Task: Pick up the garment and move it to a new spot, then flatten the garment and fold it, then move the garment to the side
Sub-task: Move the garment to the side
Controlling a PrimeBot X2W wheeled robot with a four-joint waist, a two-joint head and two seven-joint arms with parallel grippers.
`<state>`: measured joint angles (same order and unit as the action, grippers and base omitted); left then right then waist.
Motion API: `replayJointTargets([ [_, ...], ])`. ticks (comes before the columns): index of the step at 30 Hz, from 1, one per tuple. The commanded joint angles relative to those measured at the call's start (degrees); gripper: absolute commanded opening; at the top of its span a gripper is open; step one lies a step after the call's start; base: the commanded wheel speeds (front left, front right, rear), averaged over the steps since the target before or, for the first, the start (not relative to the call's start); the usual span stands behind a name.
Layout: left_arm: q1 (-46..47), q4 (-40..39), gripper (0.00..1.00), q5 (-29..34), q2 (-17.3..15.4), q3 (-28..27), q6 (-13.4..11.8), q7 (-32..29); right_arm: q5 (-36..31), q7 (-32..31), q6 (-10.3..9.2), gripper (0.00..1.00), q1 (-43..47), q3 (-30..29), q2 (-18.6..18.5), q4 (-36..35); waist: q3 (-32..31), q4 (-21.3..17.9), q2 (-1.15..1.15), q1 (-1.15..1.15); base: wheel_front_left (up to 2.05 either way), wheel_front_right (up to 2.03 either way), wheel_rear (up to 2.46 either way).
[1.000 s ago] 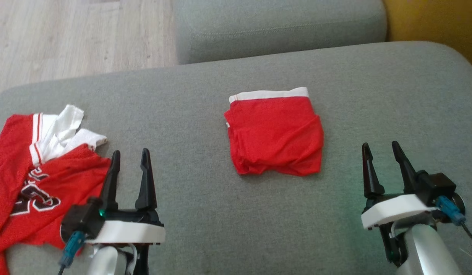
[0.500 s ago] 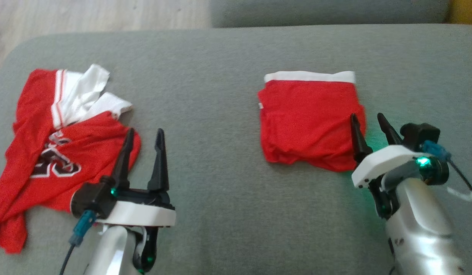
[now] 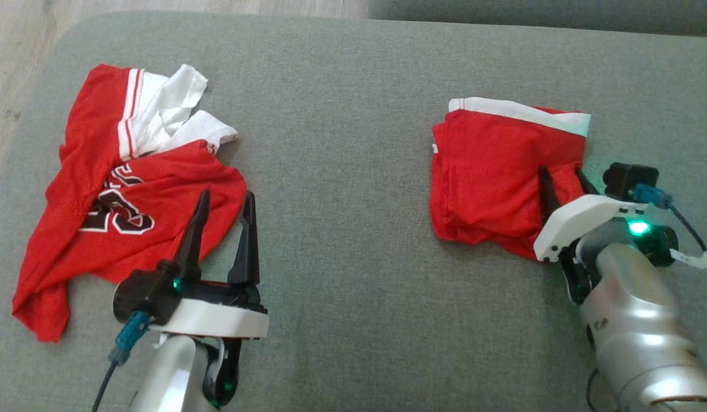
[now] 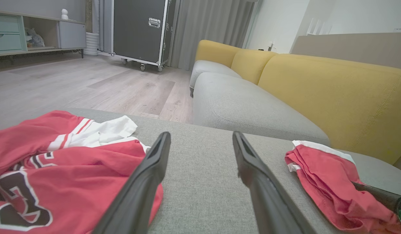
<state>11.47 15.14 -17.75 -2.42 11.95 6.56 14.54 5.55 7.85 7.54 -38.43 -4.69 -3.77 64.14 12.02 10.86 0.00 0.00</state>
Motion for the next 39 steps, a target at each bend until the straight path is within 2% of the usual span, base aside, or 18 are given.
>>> replayJointTargets([
  [1, 2.4, -1.6, 1.00, -0.5, -0.5, -1.4, 0.0, 0.5, -0.7, 0.4, -0.05, 0.00, -0.9, 1.9, 0.9, -0.2, 0.0, -0.1, 0.00, 0.00, 0.00, 0.00, 0.00],
  [6, 2.3, -1.6, 1.00, -0.8, -0.5, -1.5, -0.3, 0.5, -5.1, 3.5, -0.05, 0.00, -2.6, 3.6, 0.9, 1.7, -0.9, -1.6, 0.00, 0.00, 0.00, 0.00, 0.00],
  [12, 1.6, -1.9, 1.00, -1.0, -0.5, -2.0, -0.6, 0.5, -12.5, 5.5, -0.05, 0.00, -3.6, 4.9, 0.5, 0.2, -3.1, -4.4, 0.00, 0.00, 0.00, 0.00, 0.00],
  [16, 0.9, -2.2, 1.00, -1.1, -0.5, -2.3, -0.8, 0.5, -16.0, 5.8, -0.05, 0.00, -3.8, 8.7, -1.0, -0.4, -4.4, -6.1, 0.00, 0.00, 0.00, 0.00, 0.00],
  [21, -0.1, -2.6, 1.00, -0.9, -0.5, -2.7, -0.9, 0.5, -17.8, 5.4, -0.05, 0.00, -4.0, 16.5, -6.8, 1.3, -5.4, -7.9, 0.00, 0.00, 0.00, 0.00, 0.00],
  [26, 0.2, -3.0, 1.00, -0.5, -0.5, -2.8, -0.8, 0.5, -18.1, 5.0, -0.05, 0.00, -4.7, 21.6, -14.7, 3.9, -4.6, -8.3, 0.00, 0.00, 0.00, 0.00, 0.00],
  [32, 1.2, -3.5, 1.00, -0.2, -0.5, -2.9, -0.4, 0.5, -15.6, 3.2, -0.05, 0.00, -6.2, 20.4, -23.2, 6.2, -2.1, -7.4, 0.00, 0.00, 0.00, 0.00, 0.00],
  [39, 2.4, -3.4, 1.00, 0.0, -0.5, -2.7, 0.0, 0.5, -17.1, 0.8, -0.05, 0.00, -6.9, 17.1, -29.6, 6.1, 0.6, -6.1, 0.00, 0.00, 0.00, 0.00, 0.00],
])
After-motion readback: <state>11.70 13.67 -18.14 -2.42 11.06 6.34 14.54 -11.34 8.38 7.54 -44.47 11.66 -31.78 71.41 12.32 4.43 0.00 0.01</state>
